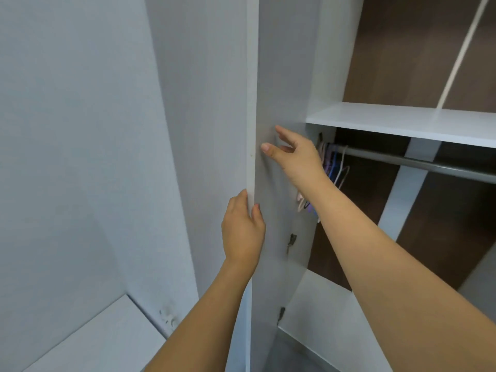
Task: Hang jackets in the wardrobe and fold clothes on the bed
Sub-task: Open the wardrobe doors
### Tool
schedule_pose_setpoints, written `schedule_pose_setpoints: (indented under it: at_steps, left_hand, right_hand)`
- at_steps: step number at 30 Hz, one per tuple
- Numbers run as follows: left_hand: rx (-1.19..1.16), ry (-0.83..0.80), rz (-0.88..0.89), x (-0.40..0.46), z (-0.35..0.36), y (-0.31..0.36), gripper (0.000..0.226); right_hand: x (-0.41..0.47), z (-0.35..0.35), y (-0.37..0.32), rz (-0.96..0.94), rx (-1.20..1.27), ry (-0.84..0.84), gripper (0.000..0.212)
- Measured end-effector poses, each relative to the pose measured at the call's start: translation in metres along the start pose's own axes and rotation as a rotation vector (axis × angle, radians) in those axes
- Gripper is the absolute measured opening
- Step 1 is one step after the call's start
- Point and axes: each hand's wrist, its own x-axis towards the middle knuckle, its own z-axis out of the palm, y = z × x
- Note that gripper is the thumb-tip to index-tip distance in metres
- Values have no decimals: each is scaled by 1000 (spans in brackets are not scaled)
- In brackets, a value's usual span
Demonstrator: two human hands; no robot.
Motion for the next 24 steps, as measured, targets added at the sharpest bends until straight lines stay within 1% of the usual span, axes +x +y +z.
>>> schedule_pose_setpoints:
  at_steps: [5,8,10,12,19,22,24]
  left_hand:
    - [84,25,-43,23,-11,-21,15]
    - [118,35,-40,32,-15,-29,10]
    - [130,40,-31,33,-15,-31,6]
    - [132,40,-27,32,-15,-30,8]
    - [134,26,-71,30,-16,-23,14]
    - [137,4,-108,28,-18,-11,13]
    - [168,0,-111,20,-25,0,19]
  right_hand:
    - [17,34,10,17,-60,-43,69]
    - [23,47,16,-16,-112,6,65]
    - [26,52,21,-30,-130,69,58]
    - [27,52,25,-32,-118,102,53]
    - [19,45,29,-24,-96,46,54]
    - [9,40,29,-40,-115,35,53]
    - [-4,33,29,-54,-127,-4,55]
